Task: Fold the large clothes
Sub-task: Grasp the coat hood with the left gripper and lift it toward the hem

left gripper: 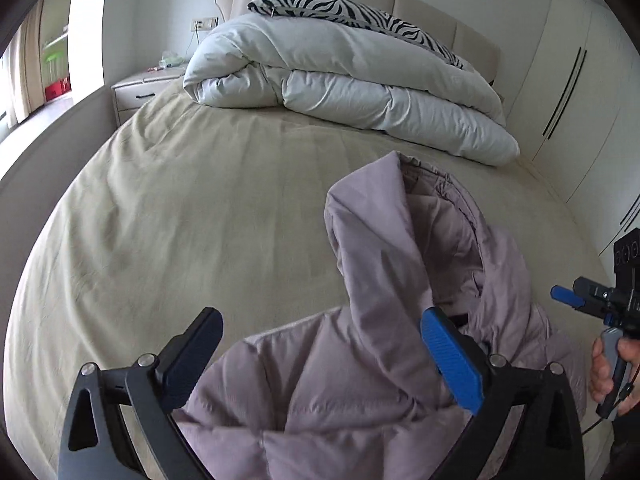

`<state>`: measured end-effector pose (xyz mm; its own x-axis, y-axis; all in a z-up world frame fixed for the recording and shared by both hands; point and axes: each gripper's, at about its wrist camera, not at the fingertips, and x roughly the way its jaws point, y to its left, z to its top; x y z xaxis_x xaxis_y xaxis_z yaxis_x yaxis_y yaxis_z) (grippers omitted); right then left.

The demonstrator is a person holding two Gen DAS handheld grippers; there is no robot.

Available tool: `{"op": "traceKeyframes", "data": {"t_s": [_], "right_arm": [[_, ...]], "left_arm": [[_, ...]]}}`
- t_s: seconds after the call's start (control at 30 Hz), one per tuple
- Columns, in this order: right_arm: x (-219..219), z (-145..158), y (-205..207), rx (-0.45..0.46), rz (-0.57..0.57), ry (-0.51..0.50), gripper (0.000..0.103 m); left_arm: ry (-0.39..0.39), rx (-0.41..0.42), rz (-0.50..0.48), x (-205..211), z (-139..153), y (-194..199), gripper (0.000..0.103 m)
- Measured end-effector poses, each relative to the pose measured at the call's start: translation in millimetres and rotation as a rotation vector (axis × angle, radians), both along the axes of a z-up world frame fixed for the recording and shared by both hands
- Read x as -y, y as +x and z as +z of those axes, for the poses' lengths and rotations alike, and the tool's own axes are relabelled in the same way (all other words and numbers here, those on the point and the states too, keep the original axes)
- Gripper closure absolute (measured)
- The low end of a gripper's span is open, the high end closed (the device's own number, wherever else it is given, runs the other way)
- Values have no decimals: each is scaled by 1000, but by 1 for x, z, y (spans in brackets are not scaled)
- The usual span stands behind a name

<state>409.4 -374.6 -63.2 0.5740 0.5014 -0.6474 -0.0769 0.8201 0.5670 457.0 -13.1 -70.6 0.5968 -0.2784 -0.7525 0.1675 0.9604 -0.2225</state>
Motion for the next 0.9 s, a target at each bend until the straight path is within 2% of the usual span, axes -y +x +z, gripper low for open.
{"op": "traceKeyframes", "data": {"t_s": [0.07,0.2,0.27,0.3,0.33,0.37,0.4,0.47,0.57,0.73,0.83,0.9], "right_arm": [[3,-10,37,-53,-14,27,4],[11,-30,99,-148,-60,90,4],[12,-36,123,-168,-84,108,4],[12,-39,129,-182,-86,111,4],[9,-44,137,-201,-83,105,14],[2,-48,144,-221,-64,84,35],[-9,-53,151,-241,-33,40,43],[-27,-51,153,-211,5,-43,71],[-35,-31,132,-103,28,-63,83],[-34,17,54,79,52,-77,88],[-36,43,-10,180,75,-108,88],[-38,52,-52,221,88,-127,88]], "left_arm": [[-47,-48,1,6,-4,32,1],[-32,-127,3,27,-20,81,1],[-56,-212,0,33,-38,100,3],[-66,-245,8,36,-47,106,11],[-90,-272,5,38,-56,109,21],[-137,-292,-9,40,-62,110,46],[-180,-302,-22,43,-64,107,71],[-213,-267,-50,49,-55,95,92],[-189,-156,-92,54,-24,64,97],[-204,17,-168,48,29,-17,97],[-174,97,-209,46,43,-77,97],[-160,125,-229,46,41,-116,97]]}}
